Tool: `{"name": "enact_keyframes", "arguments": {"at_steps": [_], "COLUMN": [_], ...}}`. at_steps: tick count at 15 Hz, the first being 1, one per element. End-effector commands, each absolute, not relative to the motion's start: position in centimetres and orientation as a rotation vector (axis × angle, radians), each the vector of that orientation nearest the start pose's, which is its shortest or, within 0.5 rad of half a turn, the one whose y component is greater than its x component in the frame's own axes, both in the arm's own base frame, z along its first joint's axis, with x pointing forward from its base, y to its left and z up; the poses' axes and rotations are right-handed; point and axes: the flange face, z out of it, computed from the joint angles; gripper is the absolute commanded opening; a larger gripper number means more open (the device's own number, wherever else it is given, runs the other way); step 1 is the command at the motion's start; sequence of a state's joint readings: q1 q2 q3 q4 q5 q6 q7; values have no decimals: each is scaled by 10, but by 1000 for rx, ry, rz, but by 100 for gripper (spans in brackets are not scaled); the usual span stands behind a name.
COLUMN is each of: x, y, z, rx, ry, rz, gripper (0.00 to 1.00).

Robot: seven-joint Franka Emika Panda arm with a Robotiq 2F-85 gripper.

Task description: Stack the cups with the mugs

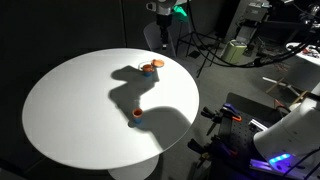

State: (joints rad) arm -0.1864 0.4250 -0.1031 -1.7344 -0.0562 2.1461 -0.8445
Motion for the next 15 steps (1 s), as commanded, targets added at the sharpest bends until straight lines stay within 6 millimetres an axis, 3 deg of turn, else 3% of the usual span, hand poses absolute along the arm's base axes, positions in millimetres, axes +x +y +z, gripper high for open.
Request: {"name": "enact_keyframes", "arguments": {"at_steps": [1, 12, 15], "x": [644, 657, 653], "y": [-194, -173, -162], "z": [324, 291, 281], "rx": [-3038, -2935, -2904], "ry": [-999, -1166, -1237], "rz": [101, 155, 201], "gripper": [100, 100, 100]}}
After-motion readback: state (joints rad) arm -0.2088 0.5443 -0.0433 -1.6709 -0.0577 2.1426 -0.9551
